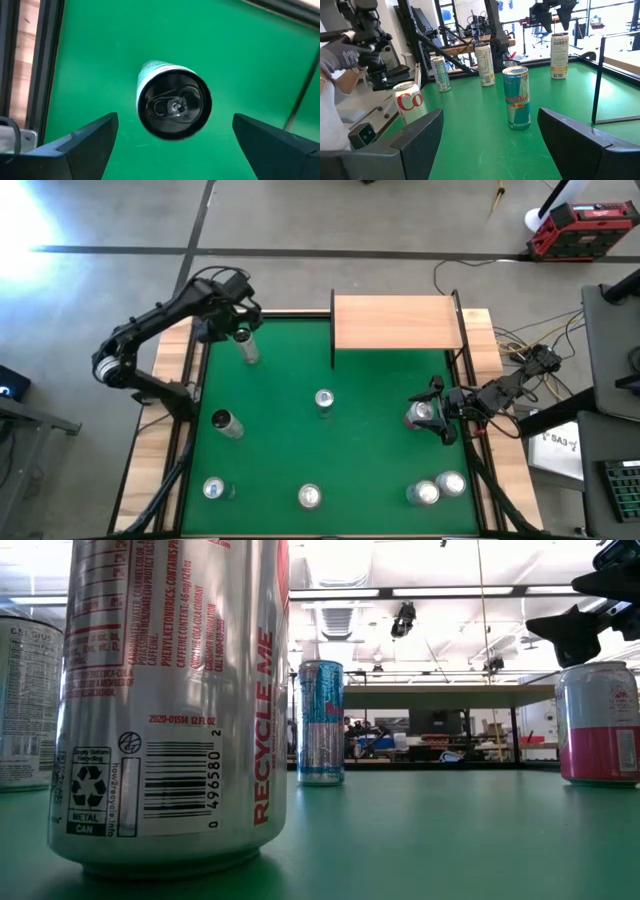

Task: Place canned beverage on shelf
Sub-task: Move the top white-yellow soda can to the center of the table

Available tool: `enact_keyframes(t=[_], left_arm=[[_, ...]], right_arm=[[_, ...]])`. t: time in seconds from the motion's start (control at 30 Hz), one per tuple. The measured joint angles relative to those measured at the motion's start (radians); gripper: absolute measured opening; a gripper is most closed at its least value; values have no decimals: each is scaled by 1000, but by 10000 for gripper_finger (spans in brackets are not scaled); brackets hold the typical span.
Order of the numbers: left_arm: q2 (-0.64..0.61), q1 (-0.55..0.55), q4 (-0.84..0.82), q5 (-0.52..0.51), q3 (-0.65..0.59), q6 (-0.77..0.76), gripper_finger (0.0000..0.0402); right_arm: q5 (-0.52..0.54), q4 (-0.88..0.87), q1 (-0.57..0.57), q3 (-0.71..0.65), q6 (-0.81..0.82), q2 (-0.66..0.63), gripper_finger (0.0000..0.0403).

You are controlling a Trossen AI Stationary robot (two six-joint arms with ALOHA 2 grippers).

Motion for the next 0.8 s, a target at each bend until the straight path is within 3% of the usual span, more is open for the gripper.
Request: enact_keyframes(t=[0.8], left_arm=[[114,0,-27,-5,-2,24,377]], right_arm=[[0,0,0,0,0,0,315]])
